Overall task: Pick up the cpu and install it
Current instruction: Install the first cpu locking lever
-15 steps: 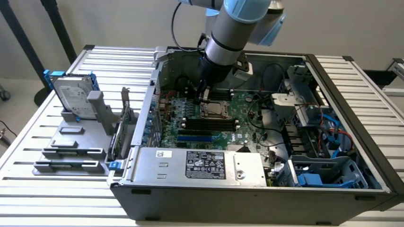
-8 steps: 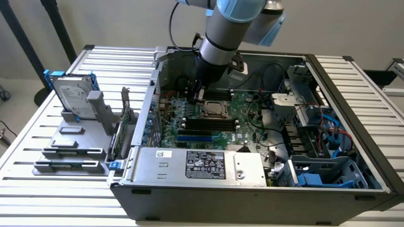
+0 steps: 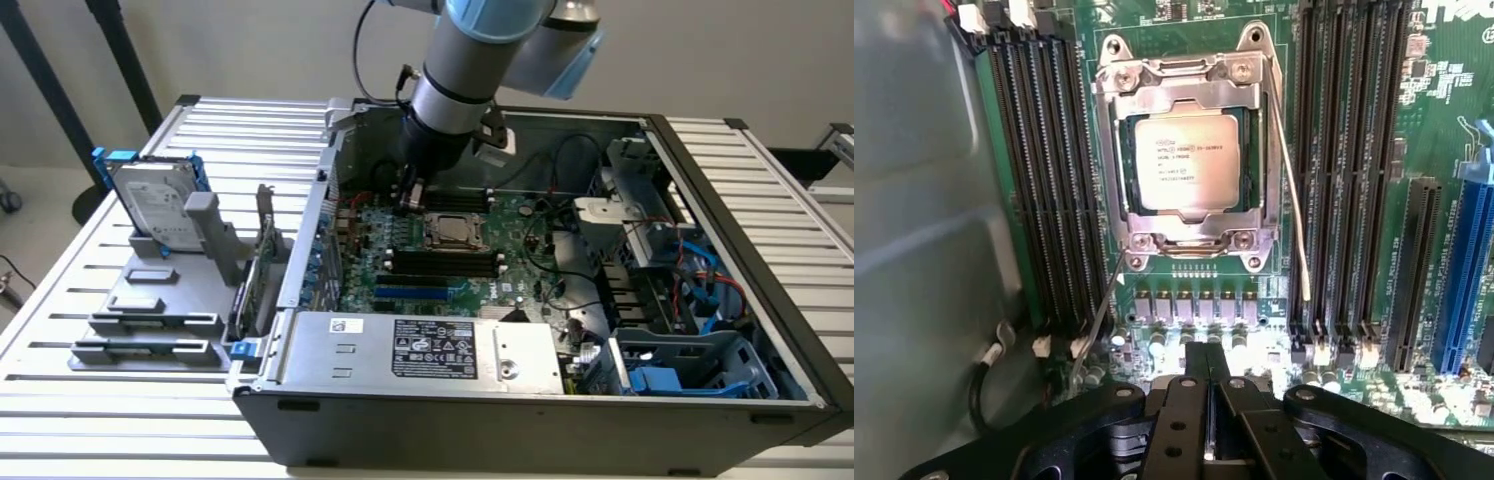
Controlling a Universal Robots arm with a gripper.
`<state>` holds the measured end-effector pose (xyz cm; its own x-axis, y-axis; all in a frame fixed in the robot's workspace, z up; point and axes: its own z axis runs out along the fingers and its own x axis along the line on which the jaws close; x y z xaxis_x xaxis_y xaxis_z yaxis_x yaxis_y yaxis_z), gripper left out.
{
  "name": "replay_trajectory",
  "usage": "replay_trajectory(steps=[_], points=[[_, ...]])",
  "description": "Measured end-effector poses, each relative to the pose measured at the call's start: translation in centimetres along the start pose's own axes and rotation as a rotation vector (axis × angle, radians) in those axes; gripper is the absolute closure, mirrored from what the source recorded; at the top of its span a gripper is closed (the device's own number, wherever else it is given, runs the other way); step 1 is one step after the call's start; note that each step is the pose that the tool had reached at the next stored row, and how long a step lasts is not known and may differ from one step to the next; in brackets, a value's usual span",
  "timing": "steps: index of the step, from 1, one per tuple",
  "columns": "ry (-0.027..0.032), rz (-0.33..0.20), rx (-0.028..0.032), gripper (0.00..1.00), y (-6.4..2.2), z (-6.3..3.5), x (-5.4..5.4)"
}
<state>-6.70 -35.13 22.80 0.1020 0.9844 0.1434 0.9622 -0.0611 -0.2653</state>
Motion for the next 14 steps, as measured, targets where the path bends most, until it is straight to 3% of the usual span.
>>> replay_trajectory(steps=[9, 12, 14], points=[[0.0761, 0.021, 0.0075, 0.89, -0.24, -0.73, -0.1], [0.0946, 0.023, 0.0105, 0.89, -0.47, -1.12, -0.1], [0.1003, 0.022, 0.0119, 0.89, -0.82, -1.4, -0.3]])
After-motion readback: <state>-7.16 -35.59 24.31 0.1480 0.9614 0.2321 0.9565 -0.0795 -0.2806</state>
